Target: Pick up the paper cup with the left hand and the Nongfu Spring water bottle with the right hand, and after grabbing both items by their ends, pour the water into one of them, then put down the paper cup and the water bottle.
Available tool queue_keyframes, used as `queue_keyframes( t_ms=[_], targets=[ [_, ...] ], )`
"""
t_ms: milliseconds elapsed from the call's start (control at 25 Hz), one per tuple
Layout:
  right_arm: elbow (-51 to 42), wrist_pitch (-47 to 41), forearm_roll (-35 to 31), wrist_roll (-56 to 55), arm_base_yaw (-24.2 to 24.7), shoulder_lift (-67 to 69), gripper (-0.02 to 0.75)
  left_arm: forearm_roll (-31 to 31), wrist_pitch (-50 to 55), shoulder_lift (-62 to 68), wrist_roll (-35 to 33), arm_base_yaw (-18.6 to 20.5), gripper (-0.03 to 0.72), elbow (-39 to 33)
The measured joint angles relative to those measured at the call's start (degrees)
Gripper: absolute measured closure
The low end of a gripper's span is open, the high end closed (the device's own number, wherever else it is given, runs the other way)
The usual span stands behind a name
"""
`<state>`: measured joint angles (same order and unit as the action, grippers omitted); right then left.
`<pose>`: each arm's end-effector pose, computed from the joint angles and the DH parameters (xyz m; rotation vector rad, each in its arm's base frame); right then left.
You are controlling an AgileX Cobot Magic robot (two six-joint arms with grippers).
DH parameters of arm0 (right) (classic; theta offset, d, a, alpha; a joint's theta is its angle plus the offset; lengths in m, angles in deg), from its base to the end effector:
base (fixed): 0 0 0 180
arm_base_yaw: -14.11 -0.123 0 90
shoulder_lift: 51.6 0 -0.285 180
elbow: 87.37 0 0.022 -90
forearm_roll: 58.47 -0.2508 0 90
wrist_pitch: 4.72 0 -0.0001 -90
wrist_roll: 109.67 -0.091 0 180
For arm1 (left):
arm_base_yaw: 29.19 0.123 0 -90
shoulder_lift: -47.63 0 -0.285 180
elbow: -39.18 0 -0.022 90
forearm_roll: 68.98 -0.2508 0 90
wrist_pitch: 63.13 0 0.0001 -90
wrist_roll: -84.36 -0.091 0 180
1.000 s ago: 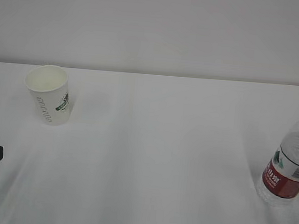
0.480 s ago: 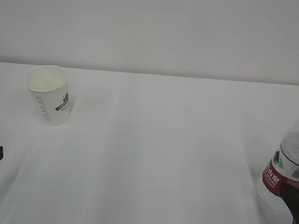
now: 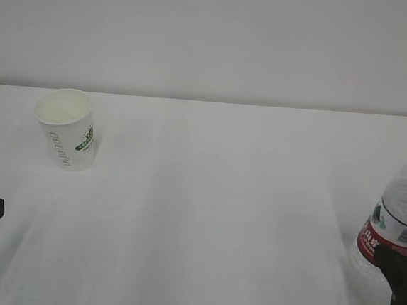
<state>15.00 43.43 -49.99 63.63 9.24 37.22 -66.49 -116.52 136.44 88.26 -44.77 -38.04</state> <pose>0.1522 0.0230 0.1259 -0.1372 2.0671 0.1771 0.1548 -0.0399 0.1347 0.1524 1.9659 -0.2051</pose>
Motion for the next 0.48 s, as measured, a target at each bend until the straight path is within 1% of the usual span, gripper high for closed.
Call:
queue_keyframes(
  t_ms=[480],
  targets=[
    [0.0,0.3,0.7,0.2,0.0,0.0,0.174,-0.1,-1.6,0.0,0.0,0.0,0.181,0.0]
  ],
)
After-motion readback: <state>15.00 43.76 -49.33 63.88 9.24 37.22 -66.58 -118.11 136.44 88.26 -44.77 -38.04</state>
